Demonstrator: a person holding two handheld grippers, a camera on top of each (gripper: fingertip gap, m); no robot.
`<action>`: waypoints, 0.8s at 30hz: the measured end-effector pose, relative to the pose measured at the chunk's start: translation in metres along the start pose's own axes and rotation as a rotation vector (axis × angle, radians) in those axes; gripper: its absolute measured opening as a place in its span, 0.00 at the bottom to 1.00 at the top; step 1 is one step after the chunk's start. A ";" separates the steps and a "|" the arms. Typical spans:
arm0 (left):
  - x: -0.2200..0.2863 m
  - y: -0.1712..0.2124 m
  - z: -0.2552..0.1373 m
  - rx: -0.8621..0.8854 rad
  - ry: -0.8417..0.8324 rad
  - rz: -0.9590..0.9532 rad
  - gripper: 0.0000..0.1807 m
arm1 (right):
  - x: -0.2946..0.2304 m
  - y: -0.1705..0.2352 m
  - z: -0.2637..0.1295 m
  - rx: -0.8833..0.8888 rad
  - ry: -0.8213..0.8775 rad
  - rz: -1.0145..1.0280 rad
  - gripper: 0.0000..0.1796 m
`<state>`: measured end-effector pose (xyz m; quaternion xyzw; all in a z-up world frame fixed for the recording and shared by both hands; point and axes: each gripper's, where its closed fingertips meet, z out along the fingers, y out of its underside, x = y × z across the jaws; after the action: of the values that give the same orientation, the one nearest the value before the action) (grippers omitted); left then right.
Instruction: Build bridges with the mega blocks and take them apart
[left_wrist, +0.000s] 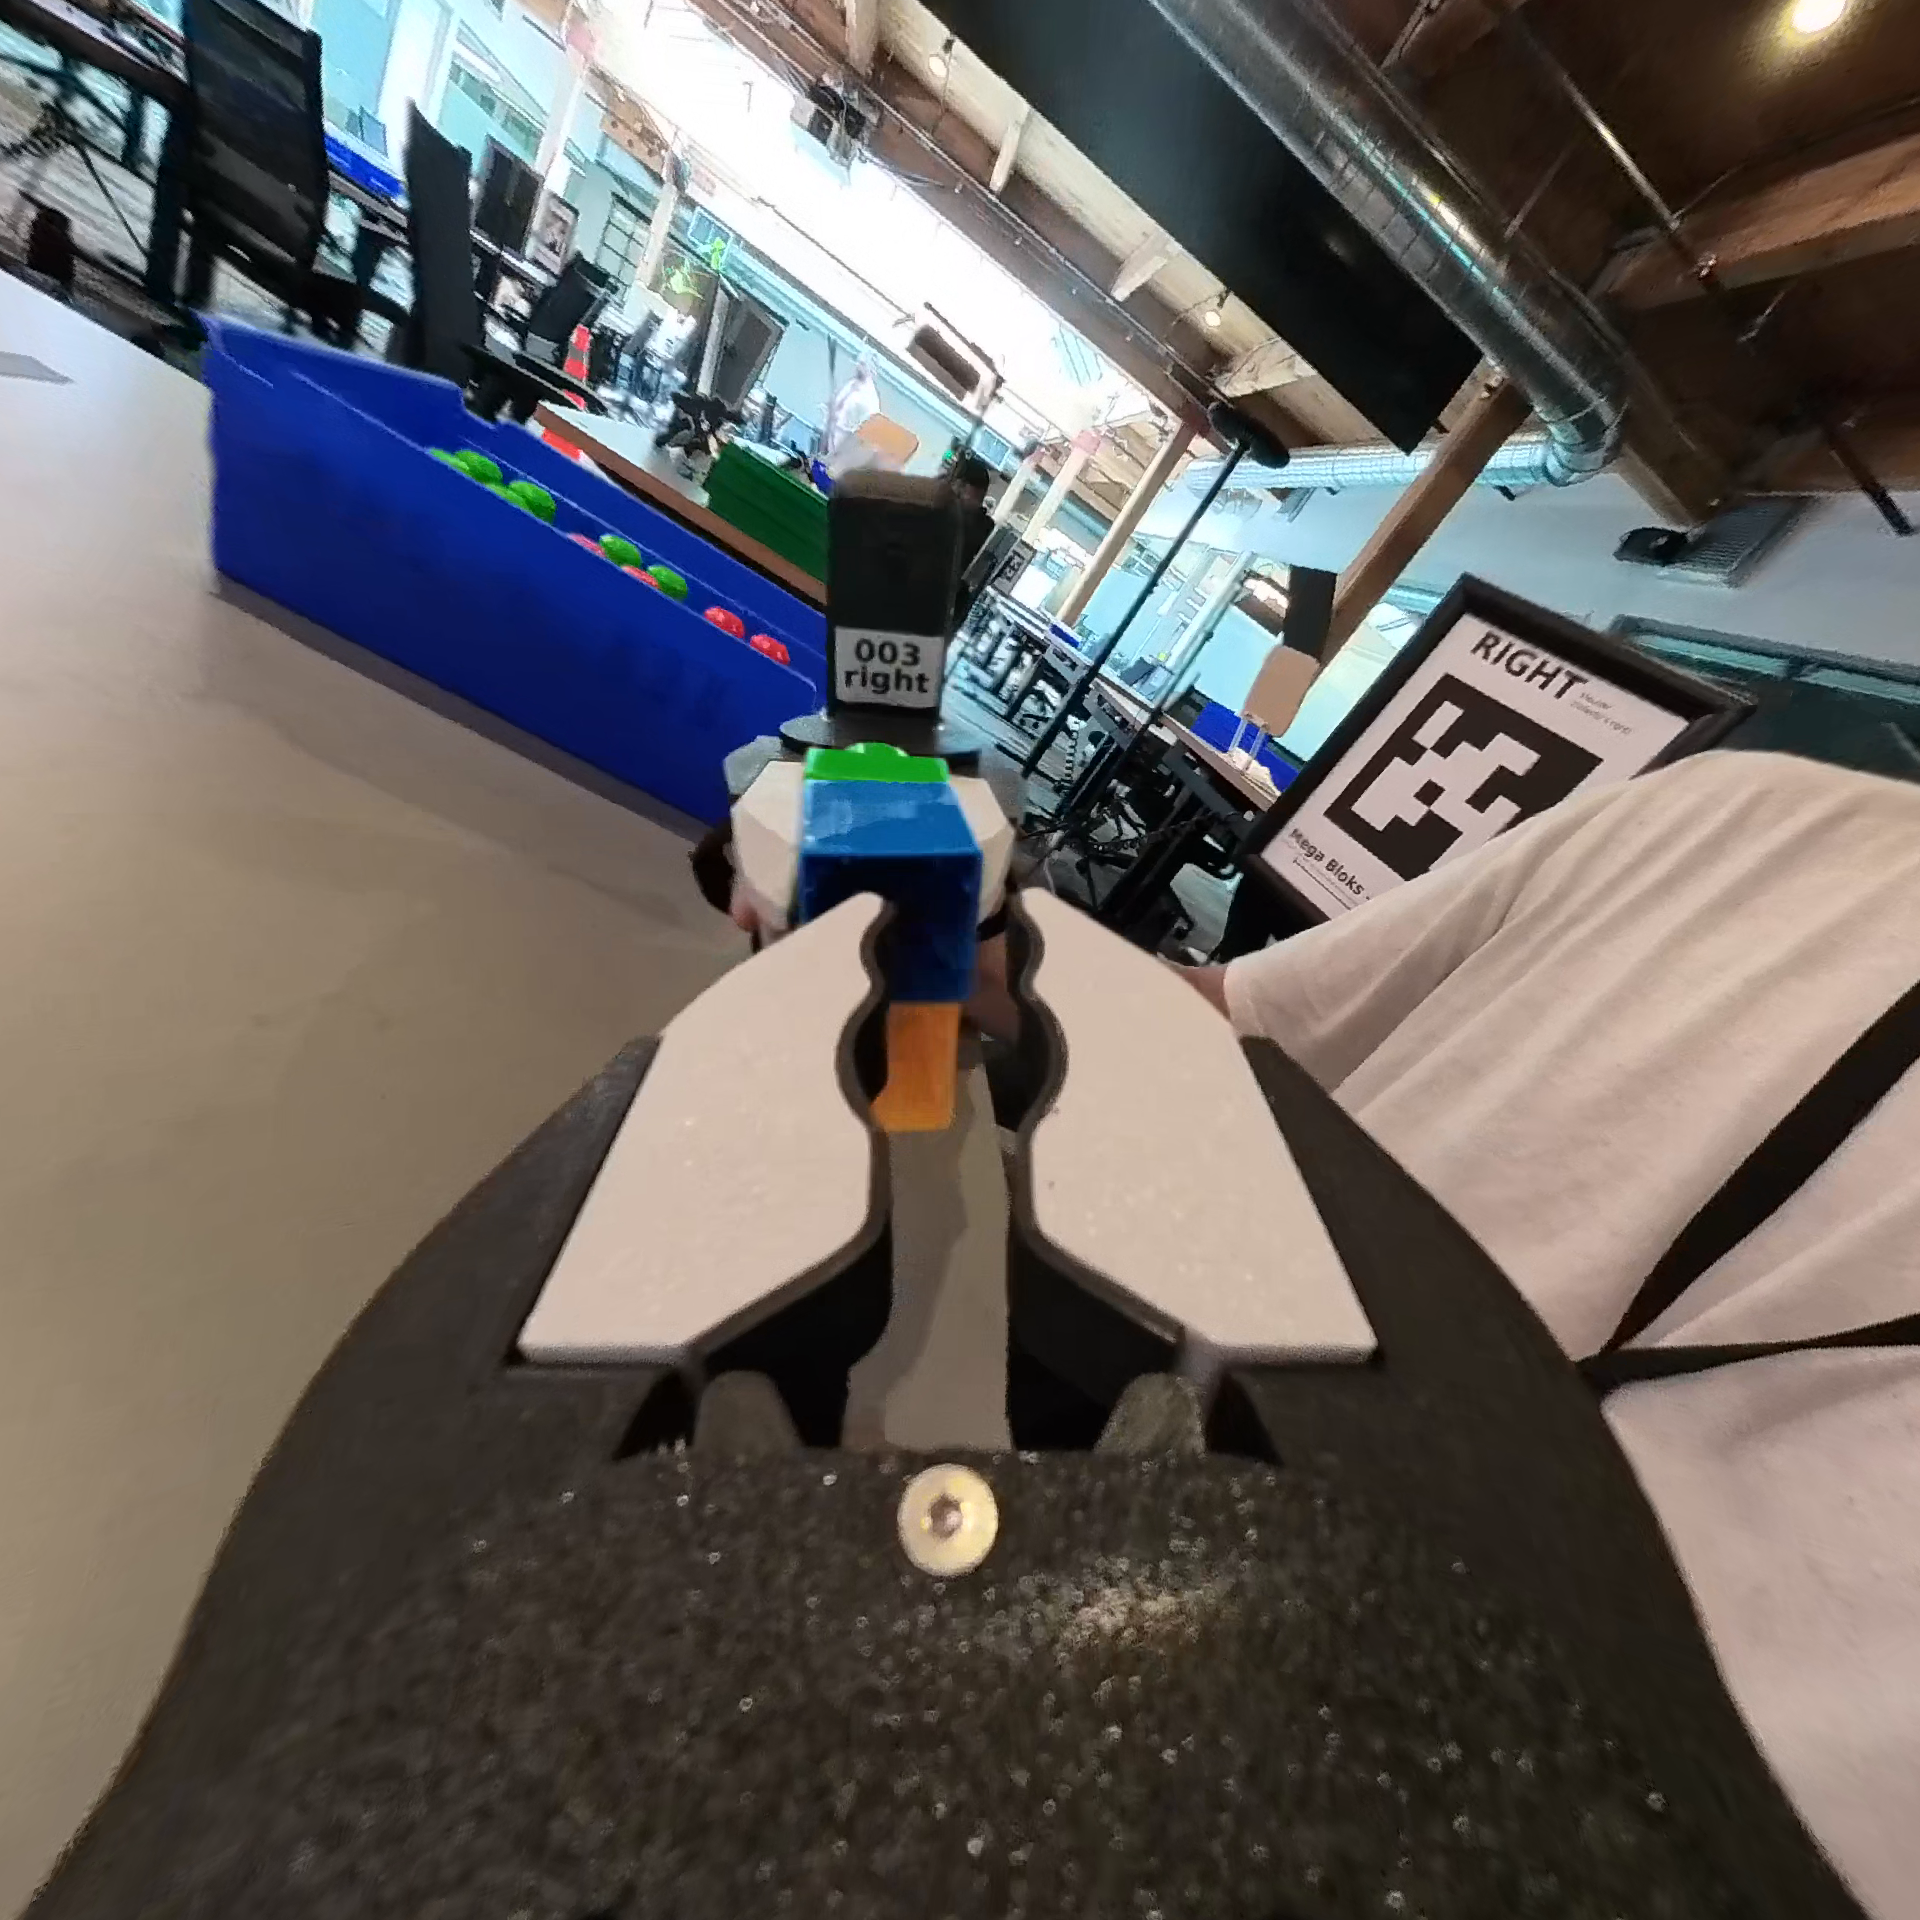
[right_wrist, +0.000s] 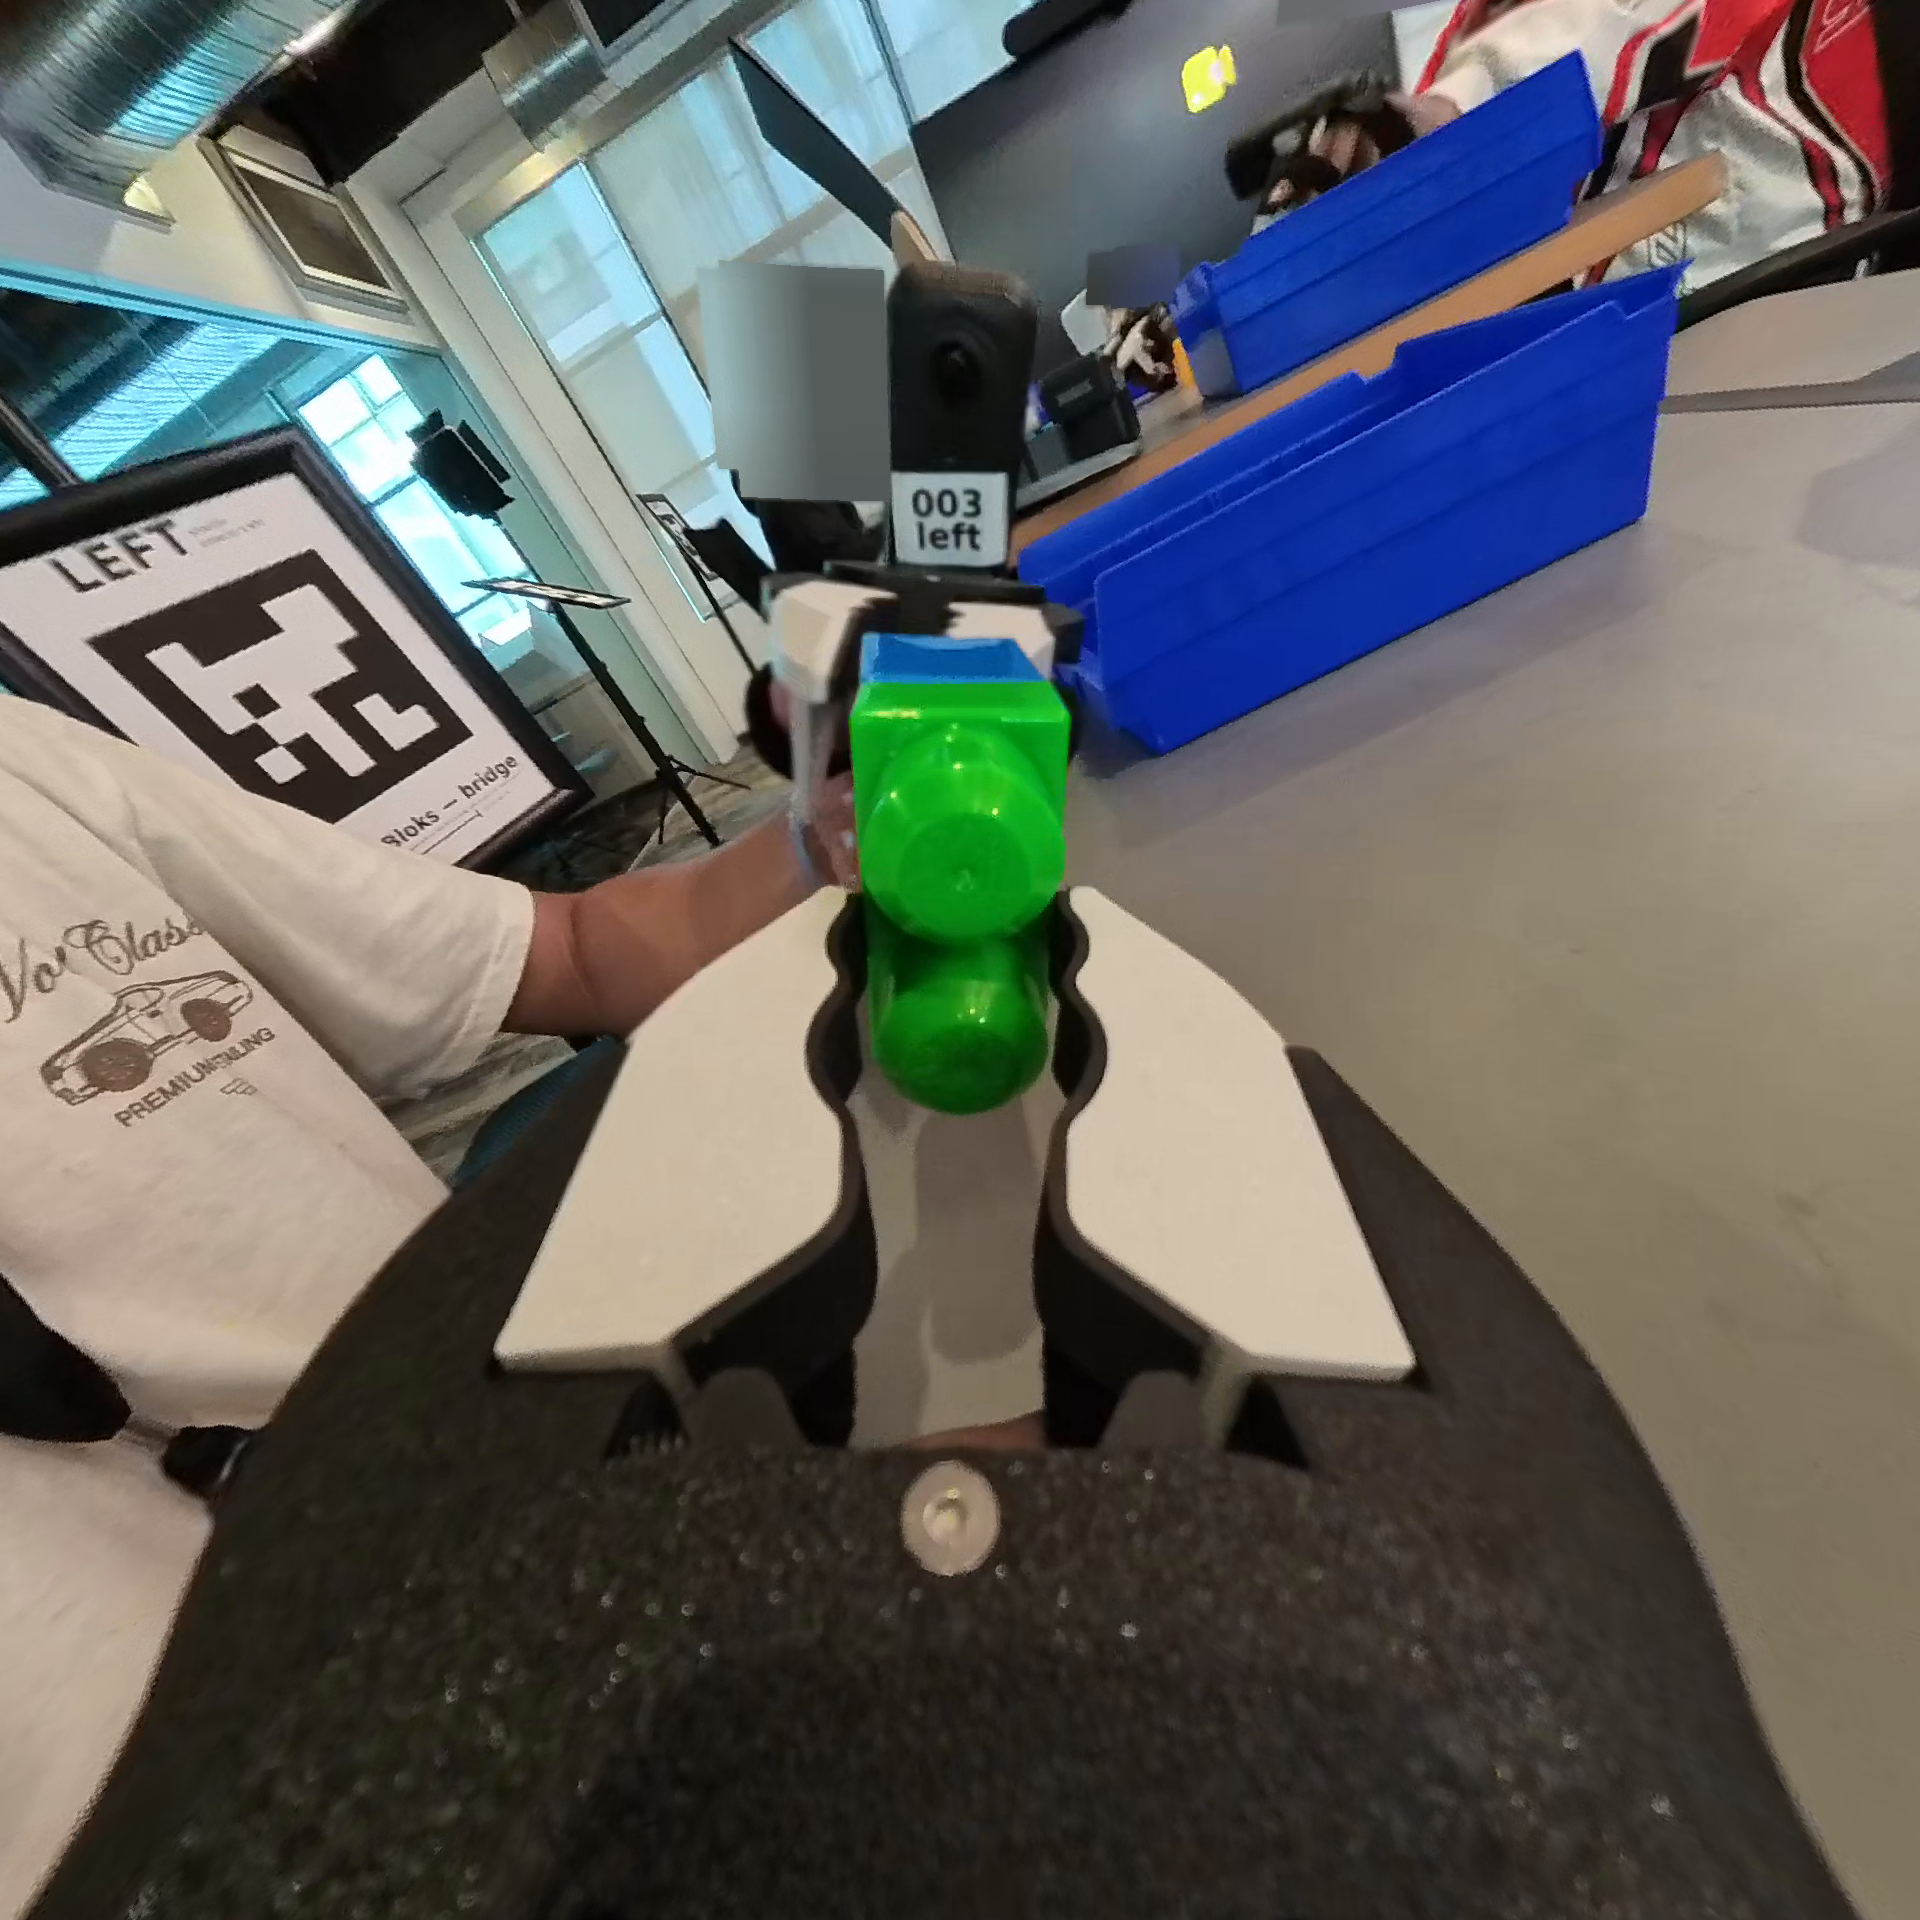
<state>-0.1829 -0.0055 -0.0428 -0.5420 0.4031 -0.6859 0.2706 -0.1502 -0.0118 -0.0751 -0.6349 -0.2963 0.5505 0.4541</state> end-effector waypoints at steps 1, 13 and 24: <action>-0.001 -0.003 -0.003 0.008 -0.014 0.009 0.10 | -0.002 -0.001 -0.001 0.006 -0.010 -0.004 0.19; -0.003 0.022 0.015 -0.098 -0.087 0.124 0.04 | -0.021 0.012 0.009 -0.071 -0.078 -0.104 0.19; 0.005 0.007 -0.001 -0.072 -0.066 0.167 0.04 | -0.022 -0.002 0.000 -0.001 -0.112 -0.063 0.19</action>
<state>-0.1856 -0.0134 -0.0461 -0.5382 0.4623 -0.6277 0.3204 -0.1547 -0.0307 -0.0639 -0.5937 -0.3414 0.5703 0.4536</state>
